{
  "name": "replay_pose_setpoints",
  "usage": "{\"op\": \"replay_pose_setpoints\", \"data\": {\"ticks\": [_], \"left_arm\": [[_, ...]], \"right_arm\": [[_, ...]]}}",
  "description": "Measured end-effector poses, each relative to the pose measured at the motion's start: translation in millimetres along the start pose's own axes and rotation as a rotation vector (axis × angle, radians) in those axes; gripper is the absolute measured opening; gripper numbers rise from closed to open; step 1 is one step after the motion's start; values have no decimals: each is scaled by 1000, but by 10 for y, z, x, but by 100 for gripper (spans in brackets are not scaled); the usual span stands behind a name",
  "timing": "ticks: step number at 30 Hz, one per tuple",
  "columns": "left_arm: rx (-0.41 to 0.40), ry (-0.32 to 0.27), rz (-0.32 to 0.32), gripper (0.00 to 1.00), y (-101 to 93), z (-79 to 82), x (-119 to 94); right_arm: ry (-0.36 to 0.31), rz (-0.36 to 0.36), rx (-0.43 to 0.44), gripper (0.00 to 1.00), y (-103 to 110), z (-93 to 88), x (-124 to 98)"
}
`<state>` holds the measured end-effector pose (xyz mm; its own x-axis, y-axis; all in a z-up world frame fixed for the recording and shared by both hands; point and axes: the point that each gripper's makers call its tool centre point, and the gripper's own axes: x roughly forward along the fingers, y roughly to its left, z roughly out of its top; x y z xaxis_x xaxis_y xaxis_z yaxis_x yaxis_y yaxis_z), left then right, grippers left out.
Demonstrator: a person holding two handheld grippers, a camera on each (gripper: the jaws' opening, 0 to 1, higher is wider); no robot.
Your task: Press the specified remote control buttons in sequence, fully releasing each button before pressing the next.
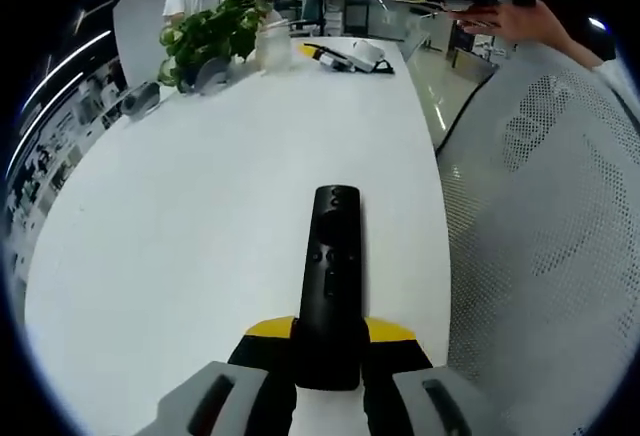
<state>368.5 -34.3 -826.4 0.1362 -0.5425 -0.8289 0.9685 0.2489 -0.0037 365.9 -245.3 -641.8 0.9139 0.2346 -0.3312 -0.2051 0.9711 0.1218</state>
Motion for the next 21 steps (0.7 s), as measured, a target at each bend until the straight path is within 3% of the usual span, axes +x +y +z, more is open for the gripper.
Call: {"op": "replay_pose_setpoints", "data": {"ticks": [15,21], "left_arm": [[34,54,31,23,492,44,-67],[47,74,21,23,600,57,-20]], "right_arm": [[27,7,-1,100,27,-47,23],[40,0,-4,100,19,-68,31]]}}
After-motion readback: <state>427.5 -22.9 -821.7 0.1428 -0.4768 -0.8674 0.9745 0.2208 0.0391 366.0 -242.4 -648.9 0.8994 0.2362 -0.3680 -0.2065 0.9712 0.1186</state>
